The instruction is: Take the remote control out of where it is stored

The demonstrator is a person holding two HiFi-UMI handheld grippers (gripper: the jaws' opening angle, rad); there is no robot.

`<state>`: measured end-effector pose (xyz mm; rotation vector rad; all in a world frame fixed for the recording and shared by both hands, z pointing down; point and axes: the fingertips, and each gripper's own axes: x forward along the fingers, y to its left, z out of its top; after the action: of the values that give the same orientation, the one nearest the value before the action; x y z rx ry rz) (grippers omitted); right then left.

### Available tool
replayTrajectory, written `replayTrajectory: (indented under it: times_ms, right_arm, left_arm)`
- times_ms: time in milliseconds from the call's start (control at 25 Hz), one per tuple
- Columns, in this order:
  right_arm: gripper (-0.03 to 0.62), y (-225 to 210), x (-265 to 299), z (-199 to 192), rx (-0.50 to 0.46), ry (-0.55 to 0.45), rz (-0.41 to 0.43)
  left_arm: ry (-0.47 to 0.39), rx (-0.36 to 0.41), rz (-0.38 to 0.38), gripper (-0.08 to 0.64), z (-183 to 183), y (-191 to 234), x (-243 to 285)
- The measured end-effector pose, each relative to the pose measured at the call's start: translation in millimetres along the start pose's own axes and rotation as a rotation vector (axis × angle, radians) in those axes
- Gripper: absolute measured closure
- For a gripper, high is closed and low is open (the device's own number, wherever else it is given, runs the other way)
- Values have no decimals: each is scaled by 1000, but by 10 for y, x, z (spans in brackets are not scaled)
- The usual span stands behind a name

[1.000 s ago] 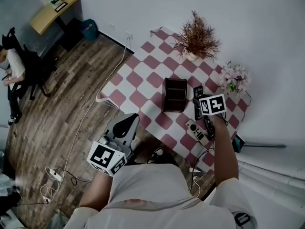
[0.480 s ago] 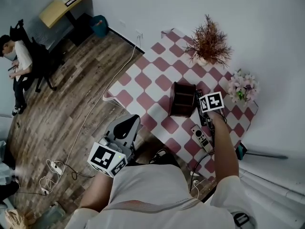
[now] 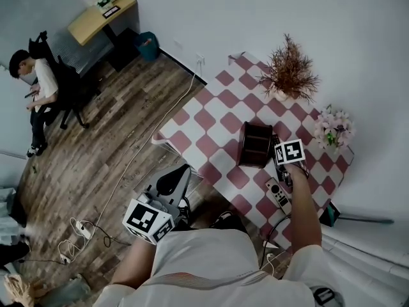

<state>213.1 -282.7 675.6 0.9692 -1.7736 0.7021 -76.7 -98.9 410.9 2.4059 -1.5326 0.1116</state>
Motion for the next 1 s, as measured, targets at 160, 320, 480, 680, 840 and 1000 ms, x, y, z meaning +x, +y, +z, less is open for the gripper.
replayTrajectory:
  times_ms: [160,320,480,680,840,1000]
  right_arm:
    - [374,-23,-304,137,53,-152,-20]
    - [380,2,-854,207,109,-345,-63]
    - [453,195,-1412,199,113,-533,-102]
    - [572,604,-2106,195,127,-750,-125]
    - [578,1021,-2547,215,103,-879,-114]
    - [578,1328,-2927,183,93,-968,-120]
  left_arm:
    - [-13,16,-19,551,41,-55,-39]
    - [-38,30,-48,551,102,-82,-62]
    - [-77,36,-94,551,188,-122,-54]
    - [-101,43,-156,551,279,-188,-92]
    - [-129,52,-197,551,394,-215,-119]
    - [-142,71,-252,551,480,-288,-149]
